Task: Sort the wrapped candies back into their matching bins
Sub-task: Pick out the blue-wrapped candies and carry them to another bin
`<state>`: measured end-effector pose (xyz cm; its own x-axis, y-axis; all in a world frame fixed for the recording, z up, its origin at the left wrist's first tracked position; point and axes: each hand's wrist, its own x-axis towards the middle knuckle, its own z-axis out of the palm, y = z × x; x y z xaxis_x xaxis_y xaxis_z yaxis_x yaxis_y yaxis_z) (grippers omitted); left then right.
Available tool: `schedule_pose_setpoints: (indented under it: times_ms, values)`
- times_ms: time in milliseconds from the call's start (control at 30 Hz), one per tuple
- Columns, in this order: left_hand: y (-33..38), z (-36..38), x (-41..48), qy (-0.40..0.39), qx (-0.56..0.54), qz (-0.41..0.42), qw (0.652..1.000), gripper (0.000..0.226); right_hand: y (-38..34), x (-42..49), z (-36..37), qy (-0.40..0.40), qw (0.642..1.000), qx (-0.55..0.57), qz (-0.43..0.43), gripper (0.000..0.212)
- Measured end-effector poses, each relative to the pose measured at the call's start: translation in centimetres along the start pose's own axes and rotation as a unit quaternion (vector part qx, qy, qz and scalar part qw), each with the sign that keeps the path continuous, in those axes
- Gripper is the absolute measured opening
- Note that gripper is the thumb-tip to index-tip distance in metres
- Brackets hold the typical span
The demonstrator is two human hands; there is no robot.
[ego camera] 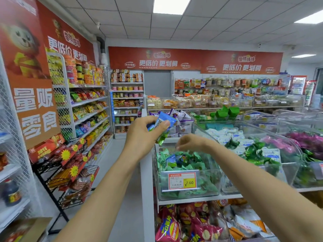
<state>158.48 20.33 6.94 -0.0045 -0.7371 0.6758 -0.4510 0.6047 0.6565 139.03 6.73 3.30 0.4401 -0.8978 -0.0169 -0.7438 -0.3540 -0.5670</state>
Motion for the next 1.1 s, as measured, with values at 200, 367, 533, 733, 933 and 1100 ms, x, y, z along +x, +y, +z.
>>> schedule_pose_setpoints:
  times_ms: [200, 367, 533, 733, 933, 1100]
  values:
    - [0.0, -0.1, 0.2, -0.009, -0.008, -0.014, 1.0, 0.025, 0.1, 1.9, 1.6, -0.066, 0.984, -0.146, 0.083, 0.044]
    - [0.0, 0.1, 0.3, -0.024, -0.008, -0.011, 1.0, 0.029, 0.2, 1.8, 1.9, -0.09, 0.978, -0.165, 0.095, 0.047]
    - [-0.6, -0.3, 0.4, -0.017, -0.023, -0.014, 0.999, 0.028, 0.4, 1.0, -0.5, 0.028, 0.997, -0.055, 0.05, 0.031]
    - [-0.7, -0.6, 0.1, -0.008, -0.027, -0.023, 0.999, 0.026, -0.7, 1.2, -0.3, 0.017, 0.996, 0.091, 0.014, 0.039]
    - [-0.9, -0.9, 0.1, -0.003, -0.024, -0.029, 0.999, 0.025, -1.3, 1.9, 2.6, -0.107, 0.991, 0.021, 0.074, 0.041]
    - [-1.0, -1.1, -0.1, 0.0, -0.025, -0.039, 0.999, 0.025, -1.9, 1.7, 2.6, -0.102, 0.992, 0.01, 0.076, 0.071]
